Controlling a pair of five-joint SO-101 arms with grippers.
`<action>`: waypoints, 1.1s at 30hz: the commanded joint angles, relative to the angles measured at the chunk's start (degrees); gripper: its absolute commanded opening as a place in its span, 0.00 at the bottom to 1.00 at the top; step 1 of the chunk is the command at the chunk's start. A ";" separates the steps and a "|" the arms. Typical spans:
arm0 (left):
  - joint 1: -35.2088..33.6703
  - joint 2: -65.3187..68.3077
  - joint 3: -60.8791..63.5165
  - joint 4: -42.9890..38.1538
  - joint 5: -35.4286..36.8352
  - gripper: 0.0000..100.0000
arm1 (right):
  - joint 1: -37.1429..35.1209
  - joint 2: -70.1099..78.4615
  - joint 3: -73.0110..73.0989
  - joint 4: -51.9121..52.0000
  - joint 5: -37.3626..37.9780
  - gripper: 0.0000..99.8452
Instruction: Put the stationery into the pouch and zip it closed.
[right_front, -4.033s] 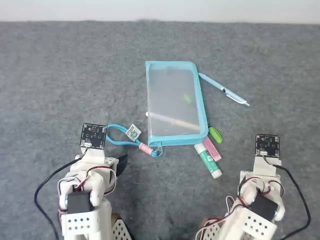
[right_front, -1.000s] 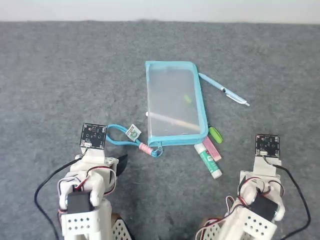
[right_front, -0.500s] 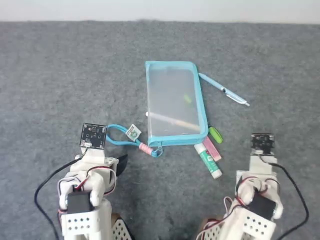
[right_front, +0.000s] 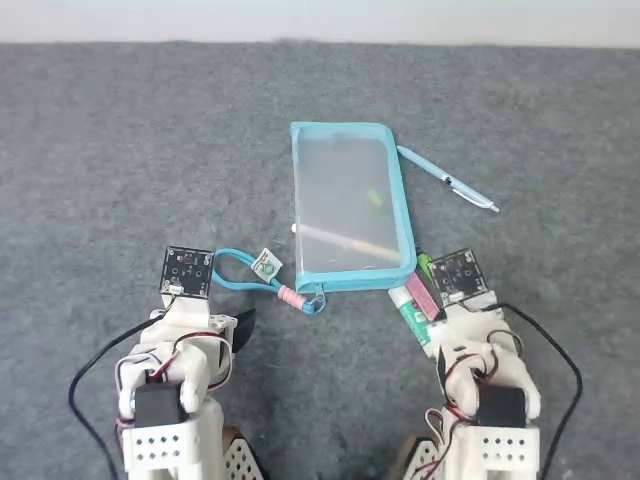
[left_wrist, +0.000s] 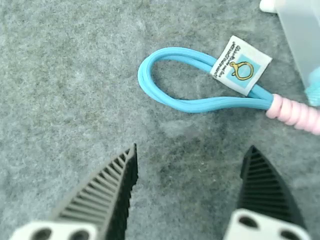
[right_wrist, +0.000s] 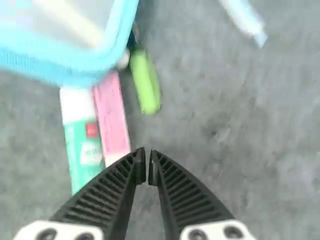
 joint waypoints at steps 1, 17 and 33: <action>0.00 -0.97 -0.48 0.26 0.44 0.31 | -0.48 -1.36 -0.88 -4.62 0.88 0.01; 0.09 -1.05 -0.48 -0.18 0.62 0.31 | -10.59 35.47 -34.02 -4.62 0.44 0.01; -0.18 -1.05 -0.48 -0.18 0.44 0.31 | -37.05 89.98 -64.70 -5.23 -13.89 0.01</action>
